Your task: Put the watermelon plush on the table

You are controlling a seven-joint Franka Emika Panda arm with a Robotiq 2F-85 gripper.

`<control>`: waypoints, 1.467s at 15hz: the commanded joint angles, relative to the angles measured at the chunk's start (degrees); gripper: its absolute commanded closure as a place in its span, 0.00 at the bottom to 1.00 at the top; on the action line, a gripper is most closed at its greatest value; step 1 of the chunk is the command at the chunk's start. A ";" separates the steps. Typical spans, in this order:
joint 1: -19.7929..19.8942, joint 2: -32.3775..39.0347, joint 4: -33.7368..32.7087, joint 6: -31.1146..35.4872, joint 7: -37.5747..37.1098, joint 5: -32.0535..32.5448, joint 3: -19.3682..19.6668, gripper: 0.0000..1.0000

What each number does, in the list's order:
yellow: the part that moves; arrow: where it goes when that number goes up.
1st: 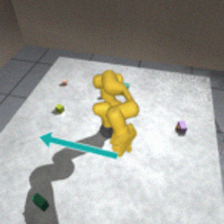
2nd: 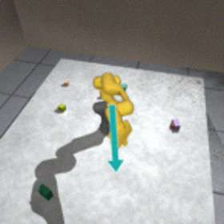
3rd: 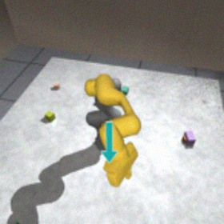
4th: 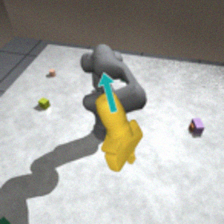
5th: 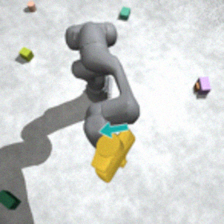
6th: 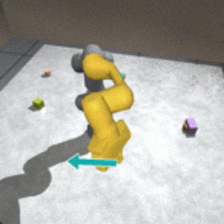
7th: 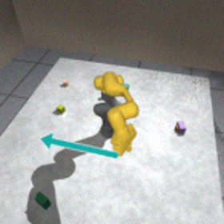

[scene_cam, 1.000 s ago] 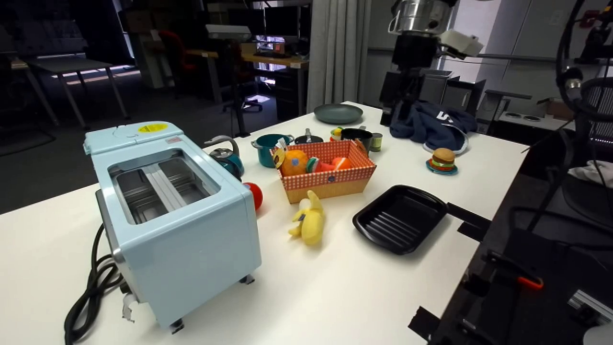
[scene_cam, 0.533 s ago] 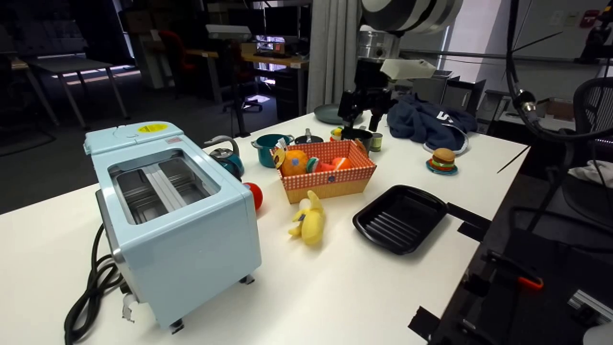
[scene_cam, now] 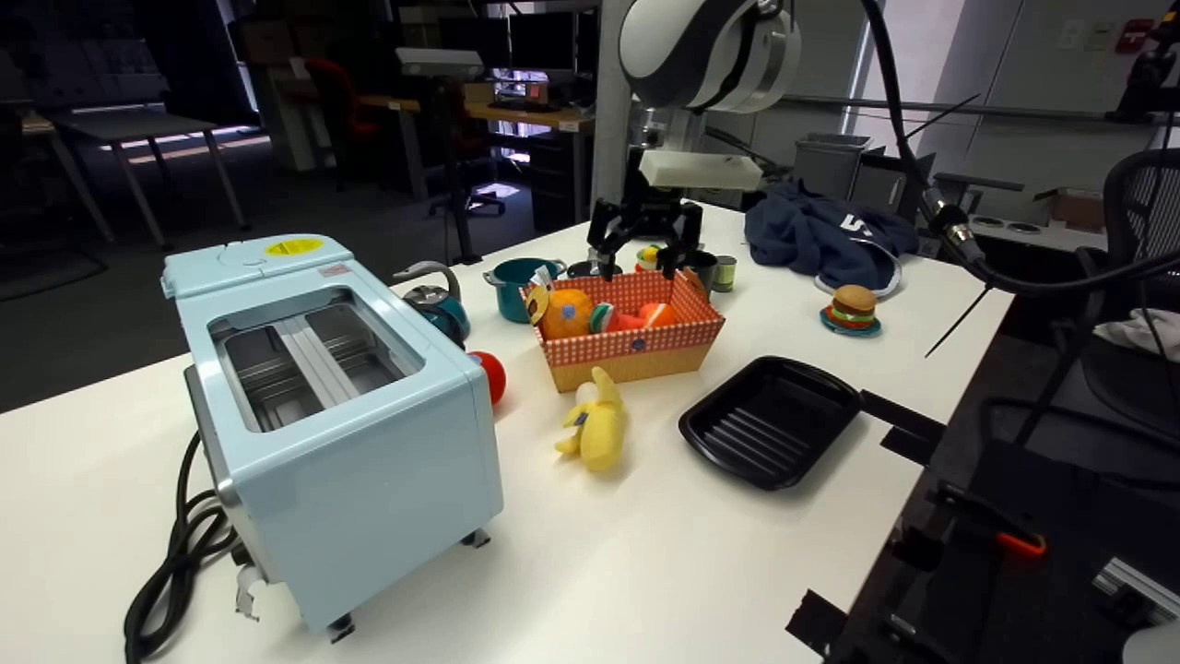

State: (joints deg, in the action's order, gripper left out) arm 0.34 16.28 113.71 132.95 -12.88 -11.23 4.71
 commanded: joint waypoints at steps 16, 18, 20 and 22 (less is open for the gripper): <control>-0.22 13.78 -12.61 -5.68 -1.69 3.51 -1.53 0.73; 0.60 12.69 -12.05 -7.08 2.97 3.47 -2.36 0.88; 1.33 11.24 -11.58 -8.46 8.11 3.13 -3.15 1.00; 1.46 9.23 -11.19 -9.86 12.29 3.57 -3.57 0.96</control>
State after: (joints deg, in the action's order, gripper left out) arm 0.12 29.03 101.78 126.07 -6.36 -8.29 3.02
